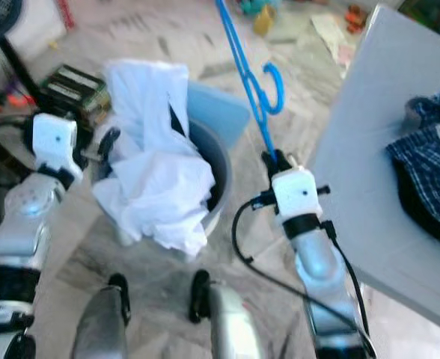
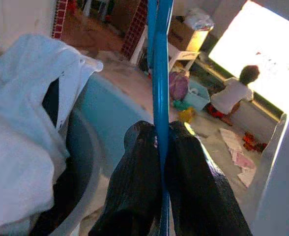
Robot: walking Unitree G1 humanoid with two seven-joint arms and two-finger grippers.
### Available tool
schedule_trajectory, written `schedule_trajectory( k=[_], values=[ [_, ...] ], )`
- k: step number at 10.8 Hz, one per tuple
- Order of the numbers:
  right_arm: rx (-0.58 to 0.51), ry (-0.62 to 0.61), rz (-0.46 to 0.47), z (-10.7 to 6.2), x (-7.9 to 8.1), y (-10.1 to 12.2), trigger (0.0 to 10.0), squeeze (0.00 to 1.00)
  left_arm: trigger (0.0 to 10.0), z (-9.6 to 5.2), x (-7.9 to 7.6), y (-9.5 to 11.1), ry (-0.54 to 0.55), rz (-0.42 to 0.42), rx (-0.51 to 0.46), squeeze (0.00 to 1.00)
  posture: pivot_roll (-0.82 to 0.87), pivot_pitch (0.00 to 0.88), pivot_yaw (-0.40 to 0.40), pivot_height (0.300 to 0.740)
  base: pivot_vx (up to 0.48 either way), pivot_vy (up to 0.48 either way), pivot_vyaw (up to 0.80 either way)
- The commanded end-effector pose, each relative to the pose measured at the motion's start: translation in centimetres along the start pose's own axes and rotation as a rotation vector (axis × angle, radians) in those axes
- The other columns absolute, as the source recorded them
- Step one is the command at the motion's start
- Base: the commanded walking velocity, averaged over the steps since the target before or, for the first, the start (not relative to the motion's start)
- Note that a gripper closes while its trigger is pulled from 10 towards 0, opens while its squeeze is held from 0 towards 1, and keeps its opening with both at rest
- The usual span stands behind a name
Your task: Hang hanger
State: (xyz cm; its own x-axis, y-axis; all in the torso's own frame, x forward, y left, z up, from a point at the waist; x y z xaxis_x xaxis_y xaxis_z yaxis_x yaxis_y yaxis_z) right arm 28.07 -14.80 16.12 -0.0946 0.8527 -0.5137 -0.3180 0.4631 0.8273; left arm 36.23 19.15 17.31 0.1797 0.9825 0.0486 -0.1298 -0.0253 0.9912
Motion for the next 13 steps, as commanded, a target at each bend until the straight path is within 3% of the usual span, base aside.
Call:
schedule_trajectory(
  k=[1, 5, 10, 13],
  values=[
    [0.018, 0.008, -0.015, -0.6, -0.4, 0.2, 10.0, 0.00, 10.0, 0.1, 0.0, -0.2, 0.010, -0.011, 0.000, 0.00, -0.07, 0.429, -0.207, 0.740, 0.000, 0.000, 0.00],
    [-0.002, 0.041, -0.022, -0.4, -0.6, 1.7, 10.0, 0.00, 10.0, 1.0, 0.1, -1.5, -0.016, -0.059, 0.029, 0.00, -0.10, 0.426, -0.234, 0.740, 0.000, 0.000, 0.00],
    [0.034, 0.074, -0.058, -2.1, -1.4, 2.2, 10.0, 0.00, 10.0, 3.9, -4.6, -3.7, -0.156, -0.060, 0.130, 0.00, -0.18, 0.466, -0.271, 0.740, 0.000, 0.000, 0.00],
    [0.055, 0.084, -0.064, -2.5, -1.7, 2.3, 10.0, 0.00, 10.0, 5.0, -4.0, -3.4, -0.107, -0.075, 0.127, 0.00, -0.20, 0.467, -0.277, 0.740, 0.000, 0.000, 0.00]
  ],
)
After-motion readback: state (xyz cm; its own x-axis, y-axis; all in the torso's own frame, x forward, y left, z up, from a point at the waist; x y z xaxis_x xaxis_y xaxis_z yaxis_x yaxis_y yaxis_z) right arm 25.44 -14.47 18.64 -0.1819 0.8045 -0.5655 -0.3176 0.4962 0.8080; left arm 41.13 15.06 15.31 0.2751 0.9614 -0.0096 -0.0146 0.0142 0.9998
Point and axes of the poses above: a point about 5 cm out from each wrist's last joint towards the gripper, its own z axis pointing out of the wrist towards the gripper, its own y axis along the axis of the wrist's last joint, x = y × z, the point moved 3 cm from there along z, pointing out of the wrist towards the gripper, and after that the axes turned 12 degrees about -z, right-handed, at the moved point
